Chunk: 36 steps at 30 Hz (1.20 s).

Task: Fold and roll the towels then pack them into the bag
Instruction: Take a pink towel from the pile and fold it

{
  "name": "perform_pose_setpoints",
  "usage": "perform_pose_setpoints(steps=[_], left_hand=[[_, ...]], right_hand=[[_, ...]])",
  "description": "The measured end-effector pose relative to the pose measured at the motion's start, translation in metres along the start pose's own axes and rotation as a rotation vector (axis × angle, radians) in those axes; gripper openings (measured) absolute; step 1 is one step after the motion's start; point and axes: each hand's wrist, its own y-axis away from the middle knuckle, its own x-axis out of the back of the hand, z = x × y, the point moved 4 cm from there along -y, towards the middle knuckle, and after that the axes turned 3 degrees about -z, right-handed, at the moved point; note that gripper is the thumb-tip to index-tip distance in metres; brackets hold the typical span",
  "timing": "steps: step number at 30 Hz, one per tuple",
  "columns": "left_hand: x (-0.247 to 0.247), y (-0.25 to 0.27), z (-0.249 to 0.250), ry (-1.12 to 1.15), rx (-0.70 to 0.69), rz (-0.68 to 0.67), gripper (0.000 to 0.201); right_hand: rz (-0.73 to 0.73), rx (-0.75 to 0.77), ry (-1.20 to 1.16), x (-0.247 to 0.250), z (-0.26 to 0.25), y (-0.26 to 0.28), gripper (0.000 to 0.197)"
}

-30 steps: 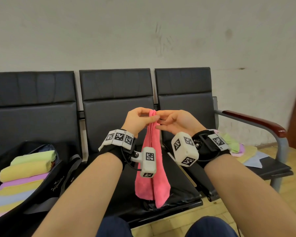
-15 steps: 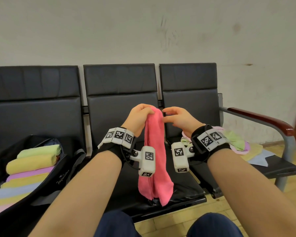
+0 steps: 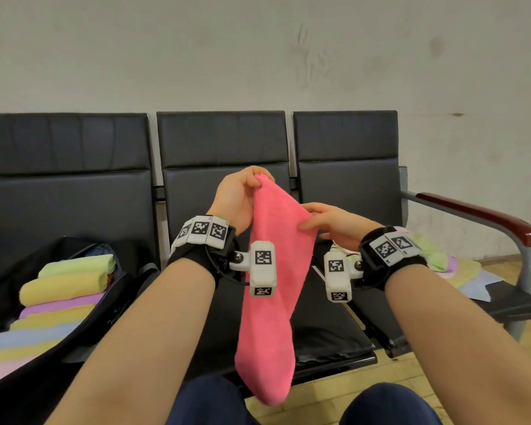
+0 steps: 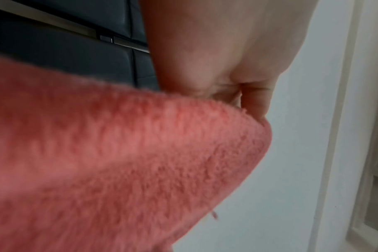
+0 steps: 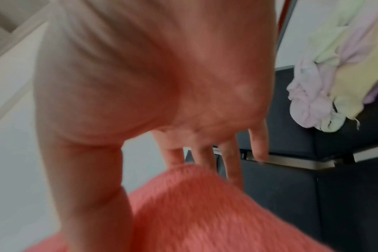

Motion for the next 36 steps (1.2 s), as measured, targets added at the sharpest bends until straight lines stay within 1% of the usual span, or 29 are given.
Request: perform_pose_setpoints(steps=[1, 2, 3, 6, 8, 9, 12, 14, 15, 17, 18, 20, 23, 29, 33, 36], left_hand=[[0.000, 0.001, 0.001, 0.001, 0.002, -0.004, 0.024], [0.000, 0.000, 0.001, -0.002, 0.001, -0.003, 0.025], [0.001, -0.001, 0.000, -0.009, -0.003, 0.006, 0.027], [0.010, -0.005, 0.001, -0.009, -0.031, 0.058, 0.030], [0.020, -0.009, 0.002, 0.018, -0.067, 0.132, 0.031], [0.026, -0.012, 0.003, 0.029, -0.085, 0.183, 0.031], [0.042, -0.017, 0.003, 0.015, -0.144, 0.340, 0.029], [0.046, -0.019, 0.004, -0.029, -0.192, 0.393, 0.027], [0.046, -0.020, 0.005, -0.065, -0.209, 0.406, 0.025], [0.045, -0.020, 0.009, -0.199, -0.233, 0.434, 0.022], [0.044, -0.020, 0.011, -0.268, -0.242, 0.439, 0.022], [0.042, -0.019, 0.015, -0.379, -0.251, 0.420, 0.023], [0.036, -0.013, 0.024, -0.509, -0.283, 0.400, 0.026], [0.019, 0.005, 0.044, -0.674, -0.302, 0.436, 0.026], [0.008, 0.011, 0.058, -0.692, -0.327, 0.437, 0.026], [0.012, 0.006, 0.066, -0.687, -0.338, 0.413, 0.026]], right_hand=[[-0.059, -0.004, -0.040, -0.002, 0.001, 0.001, 0.053], [-0.113, -0.002, -0.067, -0.005, 0.001, 0.001, 0.050], [-0.150, 0.003, -0.088, -0.007, 0.001, 0.002, 0.043], [-0.149, 0.011, -0.140, -0.009, 0.001, 0.004, 0.022], [-0.107, 0.032, -0.140, -0.007, 0.003, 0.004, 0.011], [-0.079, 0.050, -0.151, -0.004, 0.003, 0.003, 0.009], [0.003, 0.096, -0.205, 0.002, 0.001, 0.004, 0.014], [0.062, 0.146, -0.250, 0.003, -0.005, 0.006, 0.014], [0.124, 0.185, -0.281, 0.005, -0.008, 0.007, 0.015], [0.297, 0.281, -0.364, 0.015, -0.016, 0.010, 0.017], [0.365, 0.320, -0.403, 0.020, -0.021, 0.012, 0.020], [0.422, 0.368, -0.447, 0.027, -0.031, 0.015, 0.022], [0.448, 0.383, -0.427, 0.030, -0.041, 0.022, 0.021], [0.486, 0.397, -0.373, 0.032, -0.055, 0.048, 0.020], [0.467, 0.401, -0.347, 0.034, -0.072, 0.063, 0.020], [0.452, 0.411, -0.344, 0.036, -0.082, 0.061, 0.020]])
